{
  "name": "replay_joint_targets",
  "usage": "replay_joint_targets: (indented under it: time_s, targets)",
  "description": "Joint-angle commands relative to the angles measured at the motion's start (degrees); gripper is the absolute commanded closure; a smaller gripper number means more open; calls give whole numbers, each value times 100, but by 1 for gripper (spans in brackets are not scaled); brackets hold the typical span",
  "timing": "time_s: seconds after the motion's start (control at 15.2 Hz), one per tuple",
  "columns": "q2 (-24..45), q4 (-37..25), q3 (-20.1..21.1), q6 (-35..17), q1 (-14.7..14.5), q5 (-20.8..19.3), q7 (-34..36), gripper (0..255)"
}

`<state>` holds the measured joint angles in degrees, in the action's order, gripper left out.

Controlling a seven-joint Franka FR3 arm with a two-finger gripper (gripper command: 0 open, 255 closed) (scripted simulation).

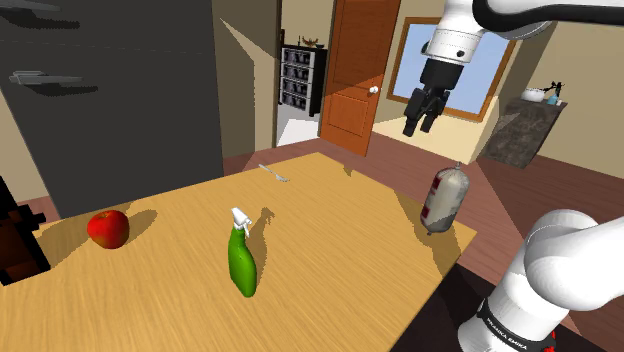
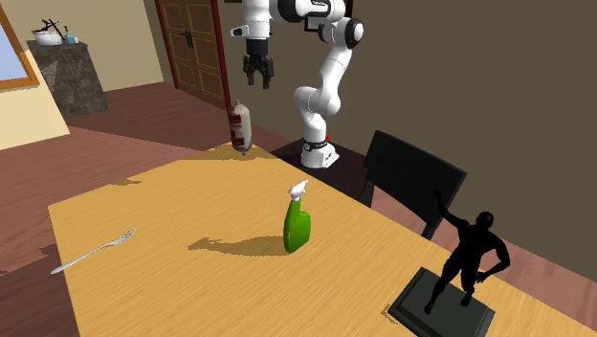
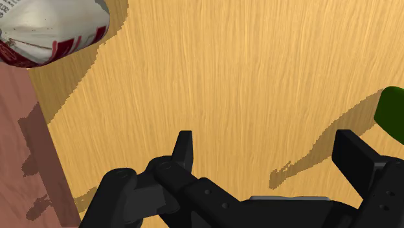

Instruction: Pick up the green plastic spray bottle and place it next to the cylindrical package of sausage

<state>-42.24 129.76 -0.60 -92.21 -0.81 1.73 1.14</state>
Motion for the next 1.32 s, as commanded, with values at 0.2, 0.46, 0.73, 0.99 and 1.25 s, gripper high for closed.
replay_joint_targets:
  time_s: [0.2, 0.46, 0.73, 0.99, 1.25]
  targets:
    - [-115, 473, 319, -547, -101, 159, 321, 0]
    - [-131, 994, 774, -1307, -247, 366, 752, 0]
    - [27, 1382, 1266, -2108, -387, 544, 1199, 0]
    - [367, 1623, 1801, -2941, -482, 655, 1681, 0]
    - [881, 1710, 2397, -3784, -470, 641, 2225, 0]
